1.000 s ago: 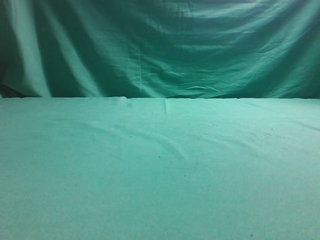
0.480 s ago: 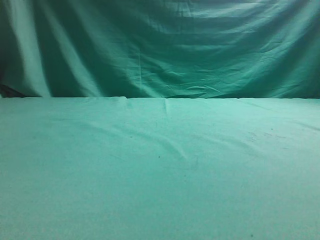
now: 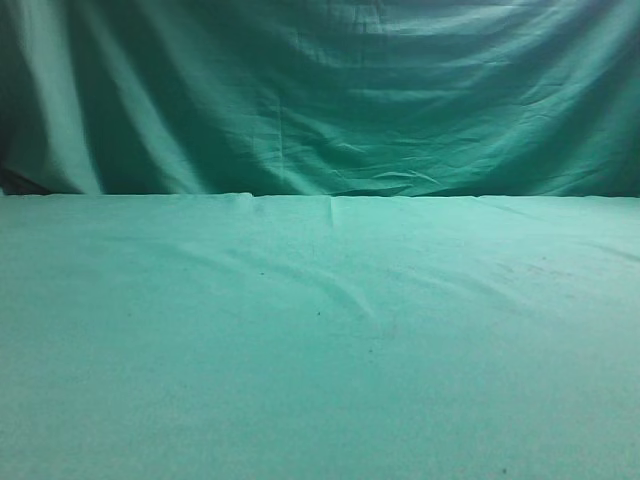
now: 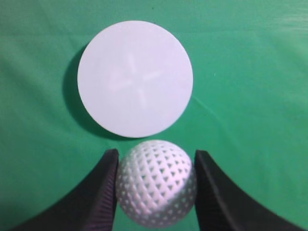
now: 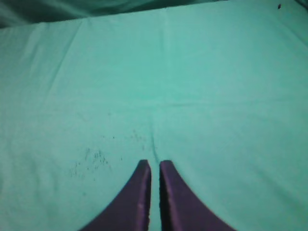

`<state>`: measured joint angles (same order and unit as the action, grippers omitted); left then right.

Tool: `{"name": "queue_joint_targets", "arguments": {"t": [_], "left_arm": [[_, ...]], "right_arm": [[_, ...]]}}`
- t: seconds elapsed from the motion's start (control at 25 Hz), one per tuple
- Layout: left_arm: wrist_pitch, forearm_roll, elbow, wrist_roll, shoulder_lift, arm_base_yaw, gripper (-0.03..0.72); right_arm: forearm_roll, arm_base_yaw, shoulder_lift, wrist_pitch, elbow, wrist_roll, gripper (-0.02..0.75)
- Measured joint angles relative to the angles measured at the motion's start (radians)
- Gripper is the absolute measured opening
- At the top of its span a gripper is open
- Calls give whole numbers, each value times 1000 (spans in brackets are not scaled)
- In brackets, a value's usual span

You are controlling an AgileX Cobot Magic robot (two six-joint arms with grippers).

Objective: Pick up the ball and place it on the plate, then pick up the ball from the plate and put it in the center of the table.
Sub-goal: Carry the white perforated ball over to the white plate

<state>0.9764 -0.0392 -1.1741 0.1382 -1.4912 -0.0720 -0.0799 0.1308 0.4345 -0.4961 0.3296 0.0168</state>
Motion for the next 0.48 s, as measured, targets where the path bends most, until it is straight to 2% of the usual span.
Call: {"name": "queue_joint_targets", "arguments": {"t": [0.2, 0.4, 0.48], "left_arm": [[-82, 14, 0, 0, -69, -4, 309], [-103, 58, 0, 0, -139, -10, 309], [-114, 60, 0, -2, -160, -10, 309]], "right_arm": [[-9, 0, 98, -170, 86, -153, 57], [-12, 2, 248, -321, 207, -180, 57], [-12, 29, 302, -348, 240, -182, 57]]}}
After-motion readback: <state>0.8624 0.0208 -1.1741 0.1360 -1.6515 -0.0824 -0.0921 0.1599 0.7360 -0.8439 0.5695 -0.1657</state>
